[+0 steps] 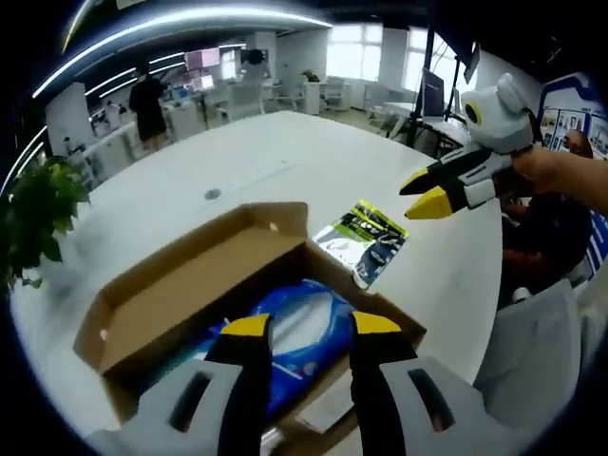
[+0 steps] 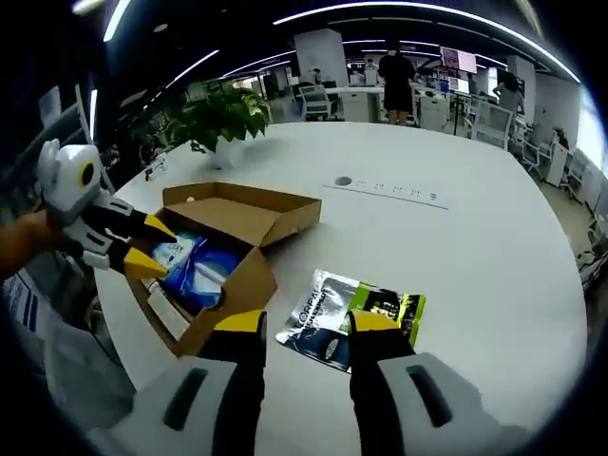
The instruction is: Operate the shoe box by opening the lid, removing the specified soft item, and placing it in the target area until the item is outside and the box remains undamaged.
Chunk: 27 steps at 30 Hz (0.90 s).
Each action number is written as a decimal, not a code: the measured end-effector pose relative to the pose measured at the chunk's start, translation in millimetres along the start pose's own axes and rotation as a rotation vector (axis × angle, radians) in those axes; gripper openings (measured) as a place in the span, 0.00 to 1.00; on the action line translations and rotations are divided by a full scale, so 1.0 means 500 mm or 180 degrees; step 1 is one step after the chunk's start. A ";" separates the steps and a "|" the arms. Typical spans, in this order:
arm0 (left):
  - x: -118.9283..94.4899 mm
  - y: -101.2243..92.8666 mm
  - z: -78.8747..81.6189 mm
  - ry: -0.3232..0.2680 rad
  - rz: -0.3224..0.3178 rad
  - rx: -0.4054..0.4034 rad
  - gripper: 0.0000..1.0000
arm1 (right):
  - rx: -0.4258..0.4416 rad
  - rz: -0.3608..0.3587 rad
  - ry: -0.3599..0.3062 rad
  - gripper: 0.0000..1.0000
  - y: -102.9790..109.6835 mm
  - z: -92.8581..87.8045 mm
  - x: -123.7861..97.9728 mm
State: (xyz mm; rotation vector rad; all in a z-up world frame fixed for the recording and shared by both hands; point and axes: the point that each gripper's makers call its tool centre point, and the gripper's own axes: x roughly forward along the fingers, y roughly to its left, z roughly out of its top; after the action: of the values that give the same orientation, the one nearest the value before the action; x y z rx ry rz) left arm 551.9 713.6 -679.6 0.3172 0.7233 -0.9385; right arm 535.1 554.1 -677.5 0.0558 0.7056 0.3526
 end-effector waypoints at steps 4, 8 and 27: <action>-0.018 0.018 -0.016 -0.0007 0.0076 -0.0052 0.31 | -0.0045 0.0085 -0.0011 0.33 0.028 0.006 0.005; -0.033 0.036 -0.030 -0.0022 0.0135 -0.0111 0.31 | -0.0079 0.0154 -0.0018 0.34 0.053 0.012 0.012; -0.113 0.141 -0.097 -0.0122 0.0529 -0.0540 0.30 | -0.0171 0.0483 -0.0028 0.34 0.164 0.038 0.069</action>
State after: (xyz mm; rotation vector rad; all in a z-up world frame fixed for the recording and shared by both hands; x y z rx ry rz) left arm 567.6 814.8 -679.8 0.2058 0.7248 -0.7192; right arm 547.2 644.1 -670.7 0.0600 0.6846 0.5161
